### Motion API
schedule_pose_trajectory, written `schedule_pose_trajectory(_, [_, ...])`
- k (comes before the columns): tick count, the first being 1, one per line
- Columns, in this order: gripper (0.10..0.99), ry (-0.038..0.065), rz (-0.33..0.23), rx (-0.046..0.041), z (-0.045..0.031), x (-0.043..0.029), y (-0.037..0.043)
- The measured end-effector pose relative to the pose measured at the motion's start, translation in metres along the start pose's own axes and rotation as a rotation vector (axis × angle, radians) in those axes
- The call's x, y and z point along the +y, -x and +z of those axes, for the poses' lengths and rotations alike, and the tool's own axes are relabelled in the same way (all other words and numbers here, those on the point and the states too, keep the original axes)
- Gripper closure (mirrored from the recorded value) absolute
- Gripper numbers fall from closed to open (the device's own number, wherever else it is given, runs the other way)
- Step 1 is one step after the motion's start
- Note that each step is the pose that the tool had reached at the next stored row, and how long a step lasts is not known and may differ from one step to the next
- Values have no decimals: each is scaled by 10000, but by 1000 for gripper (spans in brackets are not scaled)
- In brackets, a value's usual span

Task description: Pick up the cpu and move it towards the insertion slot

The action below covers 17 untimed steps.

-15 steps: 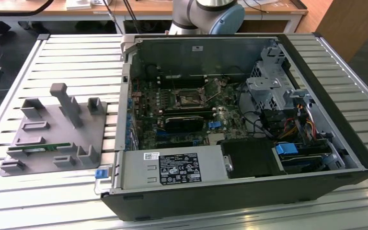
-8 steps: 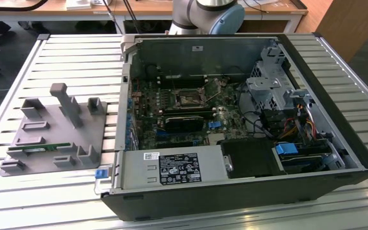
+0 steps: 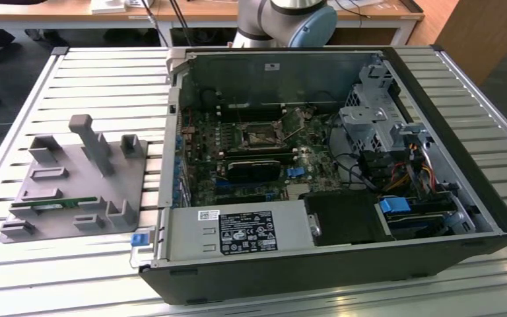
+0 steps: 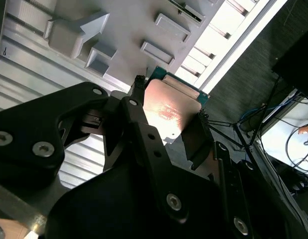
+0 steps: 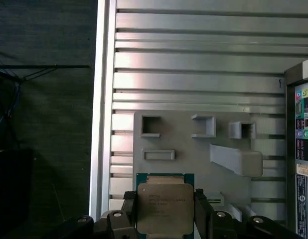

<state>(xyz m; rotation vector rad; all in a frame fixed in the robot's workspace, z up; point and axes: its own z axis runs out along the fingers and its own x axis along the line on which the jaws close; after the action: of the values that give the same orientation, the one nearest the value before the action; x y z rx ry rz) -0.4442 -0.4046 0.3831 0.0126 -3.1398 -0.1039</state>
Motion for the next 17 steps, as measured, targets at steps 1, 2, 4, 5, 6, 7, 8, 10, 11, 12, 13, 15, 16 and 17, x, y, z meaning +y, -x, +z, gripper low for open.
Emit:
schedule_pose_trajectory(1, [541,0,0,0,-20,2,0])
schedule_pose_trajectory(2, [541,0,0,0,-43,3,0])
schedule_pose_trajectory(4, [541,0,0,1,-88,7,0])
schedule_pose_trajectory(5, [541,0,0,1,-113,8,0])
schedule_pose_trajectory(6, [541,0,0,0,-135,10,0])
schedule_pose_trajectory(7, [541,0,0,0,-158,12,0])
schedule_pose_trajectory(8, [541,0,0,0,-178,14,0])
schedule_pose_trajectory(10, [541,0,0,0,-217,18,0])
schedule_pose_trajectory(11, [541,0,0,1,-235,19,0])
schedule_pose_trajectory(12, [541,0,0,1,-256,21,0])
schedule_pose_trajectory(13, [541,0,0,0,-275,22,0])
schedule_pose_trajectory(15, [541,0,0,-1,-315,26,0])
schedule_pose_trajectory(16, [541,0,0,0,-331,28,0])
schedule_pose_trajectory(17, [541,1,0,-1,-342,28,0])
